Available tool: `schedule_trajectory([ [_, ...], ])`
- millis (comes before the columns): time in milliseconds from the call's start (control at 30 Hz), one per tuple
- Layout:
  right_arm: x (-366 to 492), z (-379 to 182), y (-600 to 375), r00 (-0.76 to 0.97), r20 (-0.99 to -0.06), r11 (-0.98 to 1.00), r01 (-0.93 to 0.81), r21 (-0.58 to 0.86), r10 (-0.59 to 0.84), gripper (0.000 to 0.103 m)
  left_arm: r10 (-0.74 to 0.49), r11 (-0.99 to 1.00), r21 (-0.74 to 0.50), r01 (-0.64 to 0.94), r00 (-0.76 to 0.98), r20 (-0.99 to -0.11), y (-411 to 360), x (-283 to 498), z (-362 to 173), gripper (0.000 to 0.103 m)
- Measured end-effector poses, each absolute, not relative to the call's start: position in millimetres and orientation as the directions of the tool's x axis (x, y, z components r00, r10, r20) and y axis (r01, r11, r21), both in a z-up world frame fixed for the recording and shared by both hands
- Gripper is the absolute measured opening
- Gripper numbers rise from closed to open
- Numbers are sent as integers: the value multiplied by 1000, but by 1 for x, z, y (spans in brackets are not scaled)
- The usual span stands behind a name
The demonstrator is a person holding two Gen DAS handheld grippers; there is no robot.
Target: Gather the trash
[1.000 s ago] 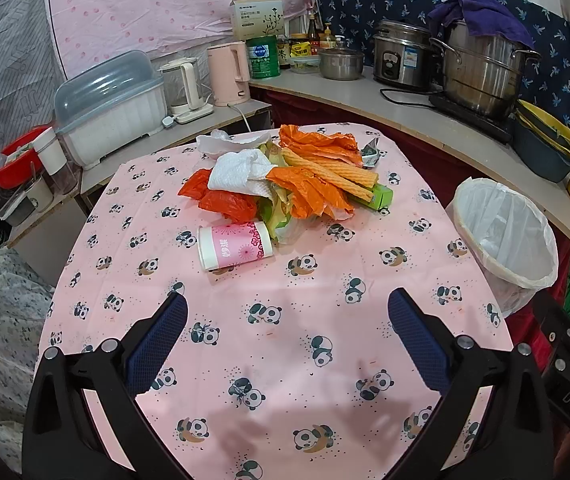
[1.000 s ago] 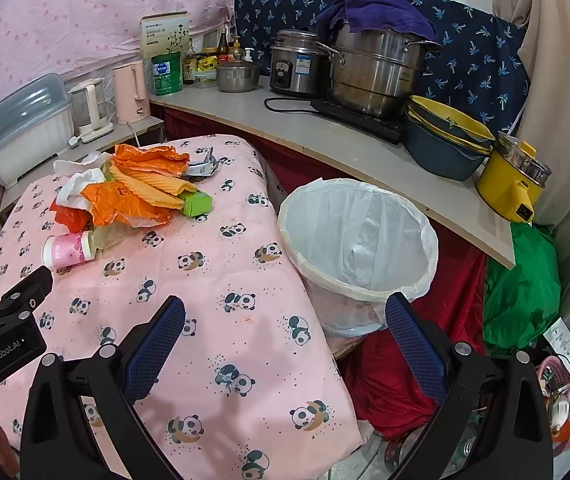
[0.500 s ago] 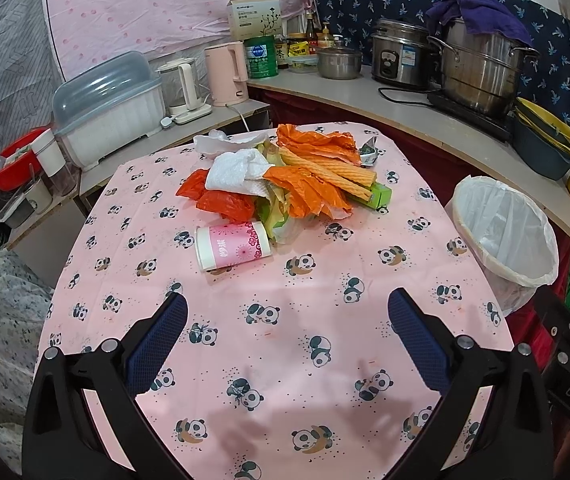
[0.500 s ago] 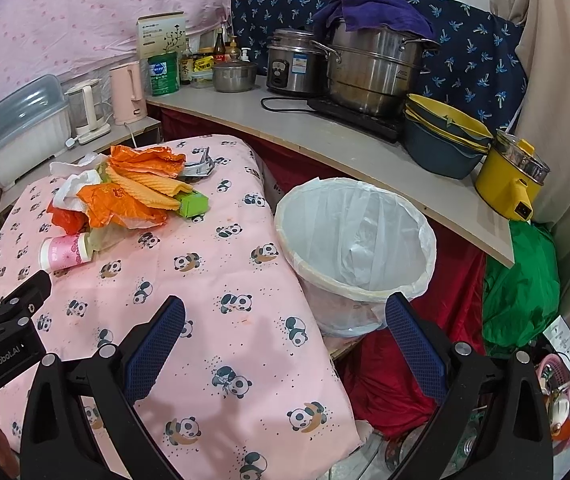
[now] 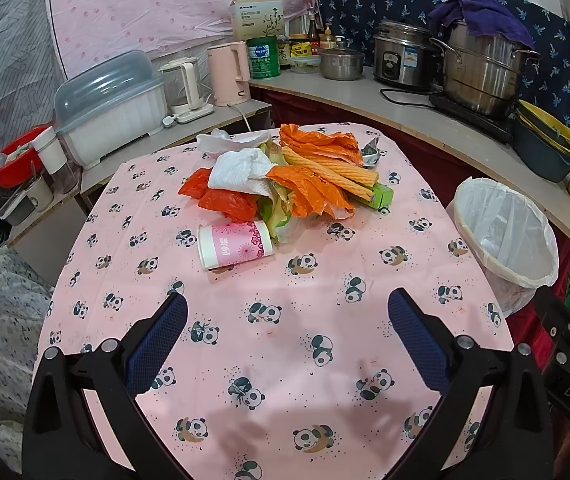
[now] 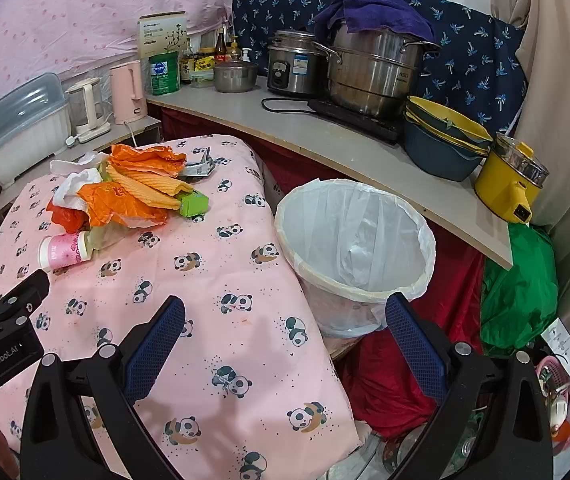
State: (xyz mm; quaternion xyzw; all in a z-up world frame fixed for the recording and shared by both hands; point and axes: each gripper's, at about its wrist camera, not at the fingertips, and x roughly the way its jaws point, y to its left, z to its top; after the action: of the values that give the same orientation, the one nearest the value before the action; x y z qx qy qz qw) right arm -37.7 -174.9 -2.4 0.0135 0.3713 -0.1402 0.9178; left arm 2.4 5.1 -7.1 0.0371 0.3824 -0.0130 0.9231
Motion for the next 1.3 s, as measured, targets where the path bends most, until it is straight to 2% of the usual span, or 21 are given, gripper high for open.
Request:
schedule_trajectory([
  [1300,-37,-3,-172,685,-684,960,268,-84,-251,96,4,997,58,53,705,-709,9,1,-8,96],
])
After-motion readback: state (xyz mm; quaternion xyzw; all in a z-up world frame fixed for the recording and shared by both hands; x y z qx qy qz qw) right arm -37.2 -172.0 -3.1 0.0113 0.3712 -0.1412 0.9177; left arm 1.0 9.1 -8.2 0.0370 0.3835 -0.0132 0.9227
